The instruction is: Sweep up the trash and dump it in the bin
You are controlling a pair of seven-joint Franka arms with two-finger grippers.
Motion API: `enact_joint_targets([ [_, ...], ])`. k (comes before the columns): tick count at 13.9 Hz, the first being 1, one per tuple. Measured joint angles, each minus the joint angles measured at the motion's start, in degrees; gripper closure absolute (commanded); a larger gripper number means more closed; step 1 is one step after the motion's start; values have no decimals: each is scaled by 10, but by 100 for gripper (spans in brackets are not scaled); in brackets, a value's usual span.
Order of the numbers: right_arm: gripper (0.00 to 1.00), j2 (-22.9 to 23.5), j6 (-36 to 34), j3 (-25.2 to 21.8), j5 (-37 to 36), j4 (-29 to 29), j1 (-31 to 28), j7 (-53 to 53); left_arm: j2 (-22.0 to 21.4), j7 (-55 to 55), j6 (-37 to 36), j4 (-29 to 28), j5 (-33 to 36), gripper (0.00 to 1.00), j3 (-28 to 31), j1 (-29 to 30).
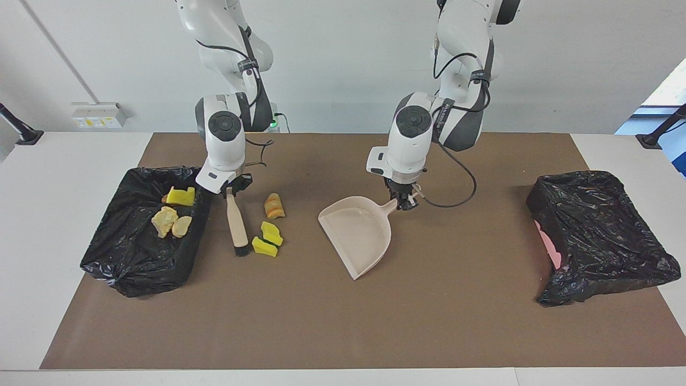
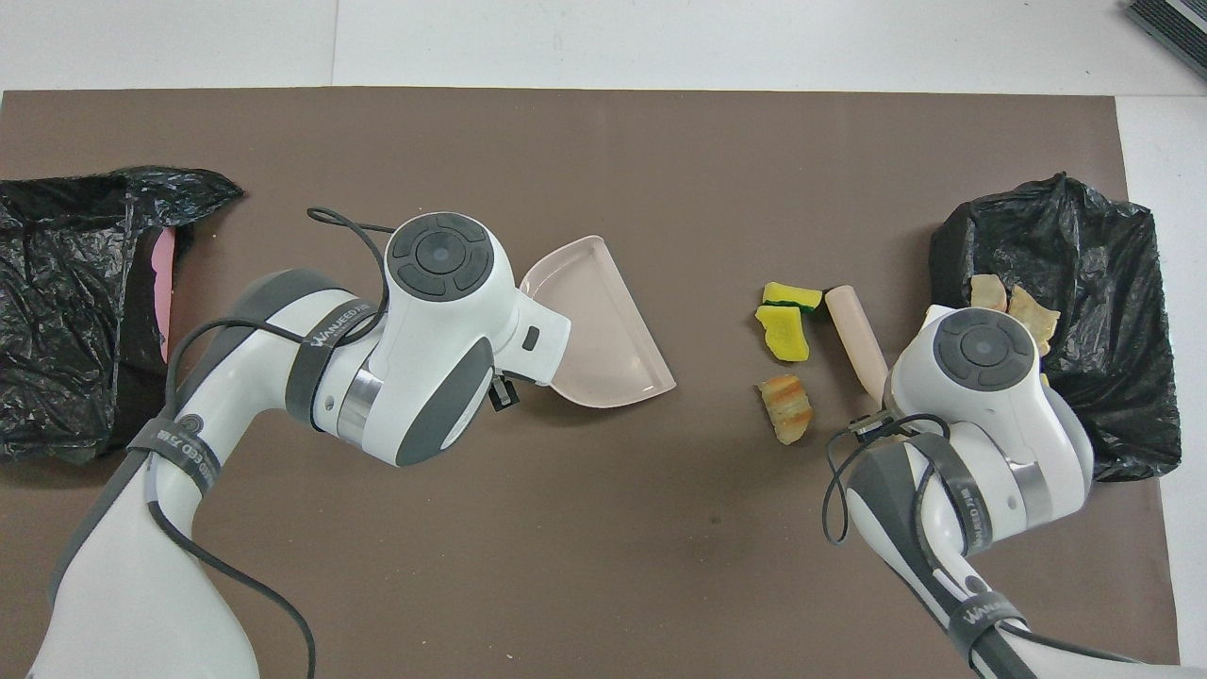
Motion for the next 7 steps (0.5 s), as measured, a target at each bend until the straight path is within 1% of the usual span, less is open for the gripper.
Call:
enact_joint_targets([
  [2, 100, 3, 2, 1, 34, -1, 33, 7, -6, 68, 22, -17, 0, 100, 1, 5],
  [5, 100, 10, 19, 2, 105, -1, 80, 45, -21, 85, 48, -51, 0, 100, -2, 4],
  [7, 100, 19, 35, 3, 130, 6, 122, 80, -31, 86, 60, -70, 0, 100, -1, 5],
])
